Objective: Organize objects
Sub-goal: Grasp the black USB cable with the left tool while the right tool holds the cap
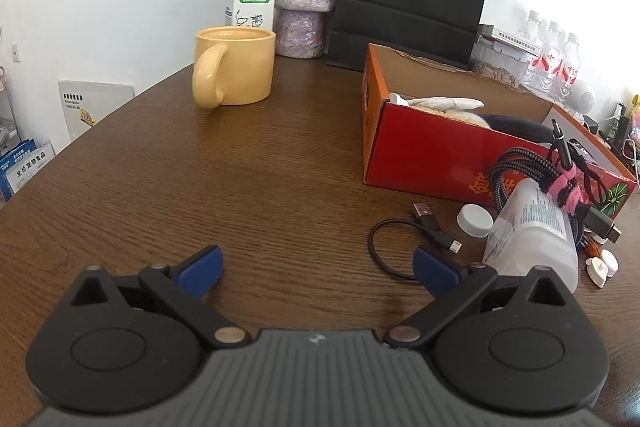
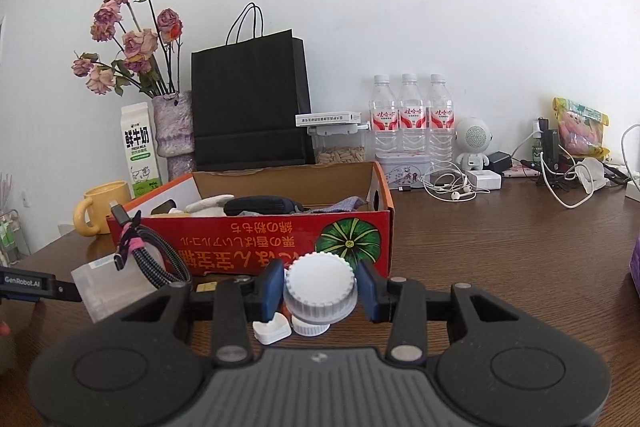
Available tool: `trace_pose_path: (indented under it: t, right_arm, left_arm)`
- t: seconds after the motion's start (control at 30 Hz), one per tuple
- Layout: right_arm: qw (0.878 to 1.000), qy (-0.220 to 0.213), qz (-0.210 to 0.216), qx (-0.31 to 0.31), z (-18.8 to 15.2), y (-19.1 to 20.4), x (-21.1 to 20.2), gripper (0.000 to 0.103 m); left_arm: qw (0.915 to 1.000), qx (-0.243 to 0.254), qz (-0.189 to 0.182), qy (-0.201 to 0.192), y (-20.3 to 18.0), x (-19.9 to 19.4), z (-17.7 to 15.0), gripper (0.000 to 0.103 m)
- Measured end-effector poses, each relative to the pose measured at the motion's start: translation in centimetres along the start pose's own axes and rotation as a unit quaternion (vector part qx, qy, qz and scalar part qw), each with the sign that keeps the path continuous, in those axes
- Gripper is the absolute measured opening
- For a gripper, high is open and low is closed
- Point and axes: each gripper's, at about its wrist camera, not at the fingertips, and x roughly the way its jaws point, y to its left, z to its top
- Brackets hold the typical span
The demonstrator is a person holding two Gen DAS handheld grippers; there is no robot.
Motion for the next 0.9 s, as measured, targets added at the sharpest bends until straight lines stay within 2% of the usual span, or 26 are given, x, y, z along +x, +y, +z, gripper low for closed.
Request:
trace_pose_path:
  t: [0.1, 0.2, 0.23, 0.27, 0.3, 0.33, 0.37, 0.47, 0.7, 0.8, 0.83, 0.9]
  right_arm:
    - [1.0, 0.001, -0.001, 0.001, 0.0, 0.0, 0.1, 0.039]
    - [1.0, 0.001, 0.0, 0.002, 0.0, 0.0, 0.1, 0.039]
    - [1.0, 0.002, 0.0, 0.002, 0.0, 0.0, 0.1, 0.039]
    - [1.0, 0.003, 0.0, 0.002, -0.1, 0.0, 0.1, 0.039]
    - [1.0, 0.003, 0.0, 0.003, -0.1, 0.0, 0.1, 0.039]
    - [1.0, 0.003, 0.0, 0.003, -0.1, 0.0, 0.1, 0.039]
    - [1.0, 0.003, -0.001, 0.003, -0.1, 0.0, 0.1, 0.039]
    - [1.0, 0.003, -0.001, 0.003, -0.1, 0.0, 0.1, 0.039]
    - [1.0, 0.004, 0.001, 0.006, -0.1, -0.2, 0.2, 0.039]
    - [1.0, 0.005, 0.003, 0.011, -0.1, -0.3, 0.2, 0.039]
    - [1.0, 0.006, 0.003, 0.013, -0.1, -0.4, 0.2, 0.039]
    - [1.0, 0.006, 0.002, 0.016, -0.1, -0.5, 0.2, 0.039]
  left_arm:
    - [0.9996, 0.027, -0.006, 0.006, -1.0, 1.3, 0.6, 0.103]
    - [0.9984, 0.053, 0.011, 0.018, -1.9, 2.2, 0.9, 0.102]
    - [0.9979, 0.061, 0.019, 0.017, -2.0, 2.2, 0.9, 0.093]
    - [0.9975, 0.067, 0.021, 0.009, -2.1, 2.0, 0.9, 0.073]
    - [0.9973, 0.07, 0.019, 0.0, -2.1, 1.7, 0.8, 0.059]
    - [0.9969, 0.076, 0.018, -0.005, -2.1, 1.4, 0.7, 0.033]
    - [0.9962, 0.083, 0.022, -0.007, -2.3, 1.2, 0.6, 0.016]
    - [0.9938, 0.1, 0.047, -0.009, -2.2, 0.6, 0.2, 0.005]
    - [0.9929, 0.092, 0.075, -0.009, 0.7, -1.1, -0.4, 0.002]
    - [0.9957, 0.065, 0.064, -0.016, 1.7, -2.1, -0.2, 0.005]
    - [0.9969, 0.053, 0.052, -0.025, 1.9, -2.7, 0.1, 0.011]
    - [0.9981, 0.032, 0.033, -0.041, 1.8, -3.9, 0.4, 0.055]
